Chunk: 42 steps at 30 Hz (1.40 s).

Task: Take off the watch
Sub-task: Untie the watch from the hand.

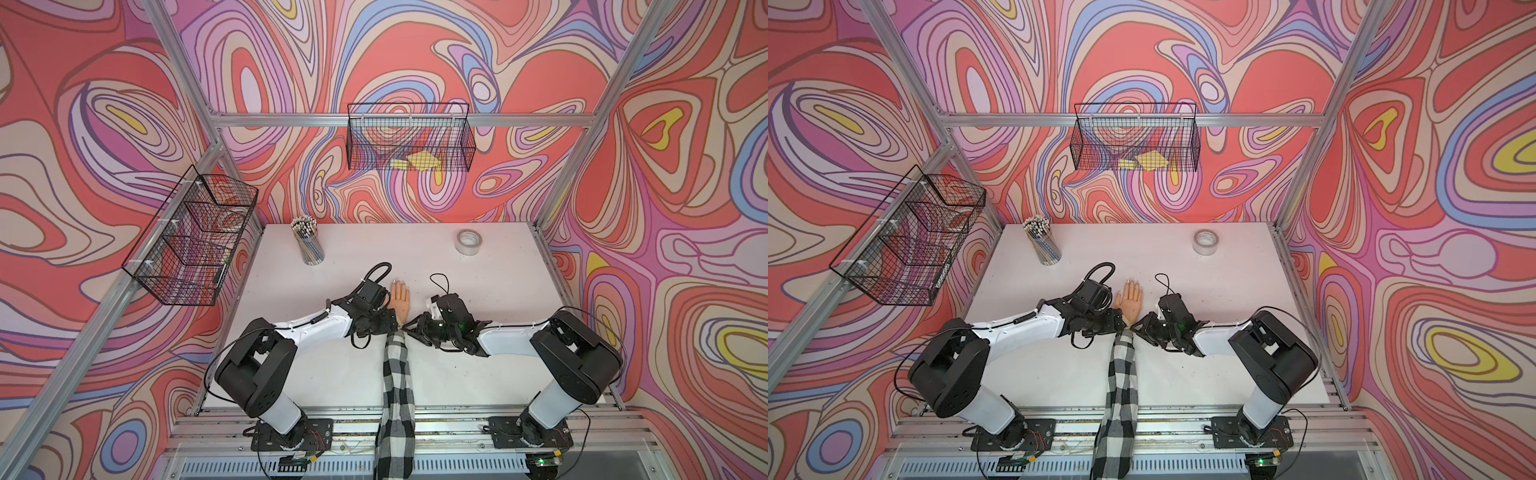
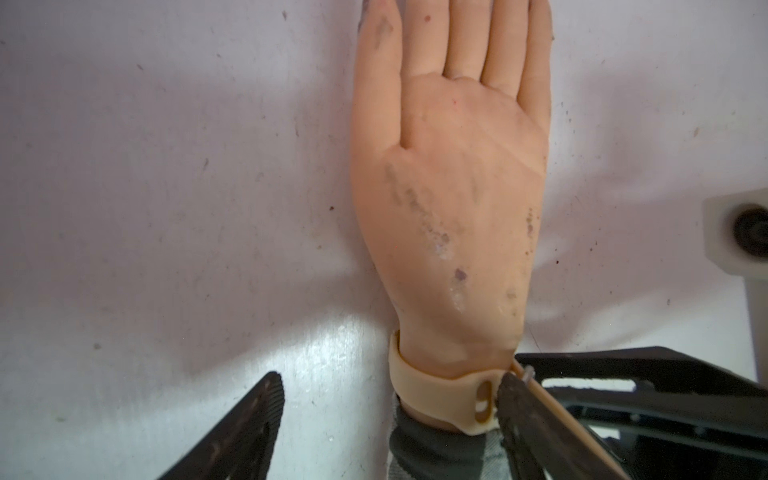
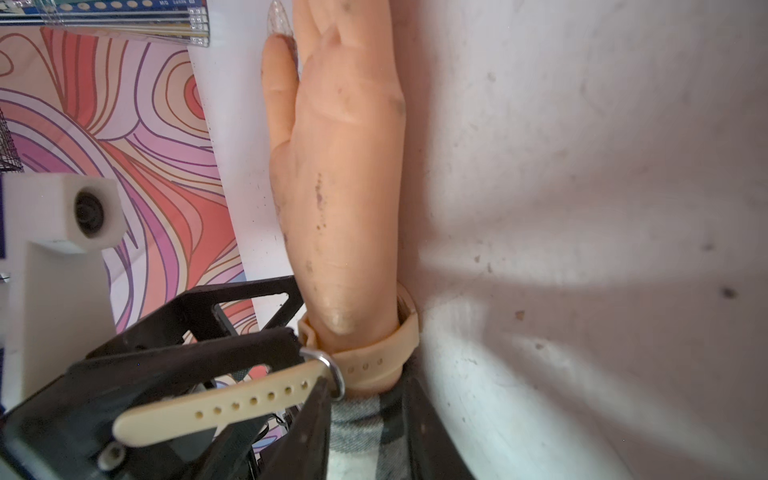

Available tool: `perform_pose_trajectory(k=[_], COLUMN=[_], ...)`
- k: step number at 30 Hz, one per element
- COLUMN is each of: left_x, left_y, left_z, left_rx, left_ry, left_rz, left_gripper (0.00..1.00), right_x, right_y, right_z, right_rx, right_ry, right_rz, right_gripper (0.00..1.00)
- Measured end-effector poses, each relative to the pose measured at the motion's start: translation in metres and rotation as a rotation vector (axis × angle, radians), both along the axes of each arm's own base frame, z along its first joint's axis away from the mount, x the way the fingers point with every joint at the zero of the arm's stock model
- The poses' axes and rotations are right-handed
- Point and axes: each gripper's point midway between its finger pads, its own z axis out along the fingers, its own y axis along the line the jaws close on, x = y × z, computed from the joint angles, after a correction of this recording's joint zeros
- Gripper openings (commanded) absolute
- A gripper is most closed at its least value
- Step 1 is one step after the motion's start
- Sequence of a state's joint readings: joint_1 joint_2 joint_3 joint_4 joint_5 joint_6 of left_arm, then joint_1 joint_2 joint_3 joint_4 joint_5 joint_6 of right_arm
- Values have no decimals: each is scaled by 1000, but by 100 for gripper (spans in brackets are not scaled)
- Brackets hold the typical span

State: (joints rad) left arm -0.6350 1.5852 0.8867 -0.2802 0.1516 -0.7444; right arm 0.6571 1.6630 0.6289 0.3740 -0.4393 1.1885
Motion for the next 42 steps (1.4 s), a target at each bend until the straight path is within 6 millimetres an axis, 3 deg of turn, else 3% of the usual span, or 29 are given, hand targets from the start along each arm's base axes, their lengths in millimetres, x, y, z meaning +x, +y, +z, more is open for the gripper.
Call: perform_pose_trajectory(k=[20, 27, 42], left_x=[-3, -3, -3], left_y=[4, 5, 10], left_z=[-3, -3, 0], left_rx=[11, 10, 9], left_ry=[4, 3, 2], left_rz=[5, 5, 18], left_gripper=[82, 82, 82], right_x=[9, 10, 6], right_y=[14, 16, 9], right_z=[26, 30, 17], right_rx=[98, 107, 40], right_ry=[-60, -63, -41], right_rz=[13, 18, 22], right_gripper=[15, 15, 15])
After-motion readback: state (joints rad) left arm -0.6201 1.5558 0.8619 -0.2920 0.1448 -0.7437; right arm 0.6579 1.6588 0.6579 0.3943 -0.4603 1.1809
